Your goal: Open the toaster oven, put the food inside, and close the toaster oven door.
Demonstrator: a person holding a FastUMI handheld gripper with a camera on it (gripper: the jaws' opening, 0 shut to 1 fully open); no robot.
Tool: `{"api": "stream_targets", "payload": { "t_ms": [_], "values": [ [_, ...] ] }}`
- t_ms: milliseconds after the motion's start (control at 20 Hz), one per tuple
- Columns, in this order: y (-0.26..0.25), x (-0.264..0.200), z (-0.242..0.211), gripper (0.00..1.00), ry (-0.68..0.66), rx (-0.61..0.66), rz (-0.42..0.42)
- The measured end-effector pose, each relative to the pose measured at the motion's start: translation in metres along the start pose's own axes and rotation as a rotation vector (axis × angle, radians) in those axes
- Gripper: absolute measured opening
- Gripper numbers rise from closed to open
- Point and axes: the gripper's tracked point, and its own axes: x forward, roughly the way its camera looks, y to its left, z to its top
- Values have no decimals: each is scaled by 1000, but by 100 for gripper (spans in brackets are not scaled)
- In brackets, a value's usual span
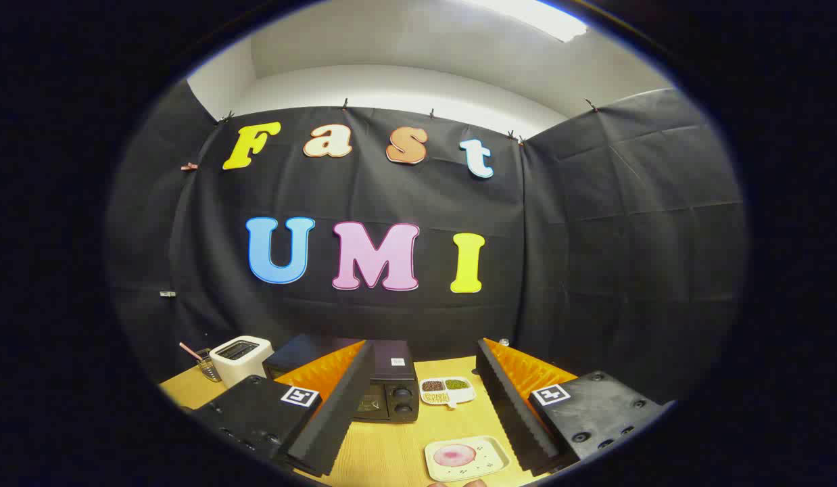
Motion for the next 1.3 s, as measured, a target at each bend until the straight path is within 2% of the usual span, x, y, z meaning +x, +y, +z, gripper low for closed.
{"api": "stream_targets", "payload": {
  "t_ms": [850, 1300],
  "values": [
    [29, -2, -12, 98, 39, 22, 57],
    [67, 34, -34, 98, 81, 26, 95]
  ]
}}
